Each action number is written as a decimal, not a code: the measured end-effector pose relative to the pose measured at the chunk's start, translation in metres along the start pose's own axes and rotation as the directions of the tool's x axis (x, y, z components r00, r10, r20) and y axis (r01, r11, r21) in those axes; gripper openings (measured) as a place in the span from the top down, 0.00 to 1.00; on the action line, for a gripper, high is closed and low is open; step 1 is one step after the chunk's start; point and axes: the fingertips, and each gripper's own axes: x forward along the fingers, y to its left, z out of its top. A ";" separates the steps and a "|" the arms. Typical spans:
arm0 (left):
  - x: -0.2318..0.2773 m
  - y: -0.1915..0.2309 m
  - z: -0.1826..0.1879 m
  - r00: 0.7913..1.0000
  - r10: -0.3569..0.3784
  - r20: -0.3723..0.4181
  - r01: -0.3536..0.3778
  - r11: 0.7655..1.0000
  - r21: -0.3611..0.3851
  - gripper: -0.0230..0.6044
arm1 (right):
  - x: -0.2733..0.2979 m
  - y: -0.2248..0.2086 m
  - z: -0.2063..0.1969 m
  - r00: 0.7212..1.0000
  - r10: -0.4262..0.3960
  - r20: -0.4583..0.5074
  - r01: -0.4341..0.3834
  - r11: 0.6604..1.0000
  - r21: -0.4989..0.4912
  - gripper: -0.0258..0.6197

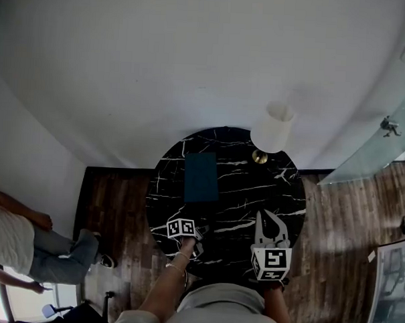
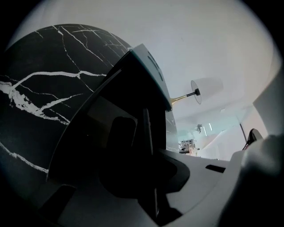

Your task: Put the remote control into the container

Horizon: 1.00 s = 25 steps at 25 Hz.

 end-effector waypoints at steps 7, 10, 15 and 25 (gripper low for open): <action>0.000 0.002 0.005 0.999 0.016 0.051 -0.013 0.998 -0.059 0.86 | 0.004 -0.003 0.000 1.000 0.014 0.000 -0.014 1.000 0.012 0.94; -0.002 0.002 0.008 0.997 0.046 0.069 -0.045 0.999 -0.028 0.86 | 0.005 -0.003 0.001 1.000 0.029 0.004 -0.029 0.999 0.016 0.94; -0.002 0.001 0.007 0.994 0.094 0.064 -0.095 0.995 0.024 0.85 | 0.006 -0.007 0.001 0.999 0.050 0.013 -0.050 0.998 0.030 0.94; -0.007 -0.002 0.009 0.973 0.220 0.075 -0.231 0.954 0.192 0.73 | 0.007 -0.021 0.000 0.996 0.084 0.028 -0.085 0.994 0.061 0.94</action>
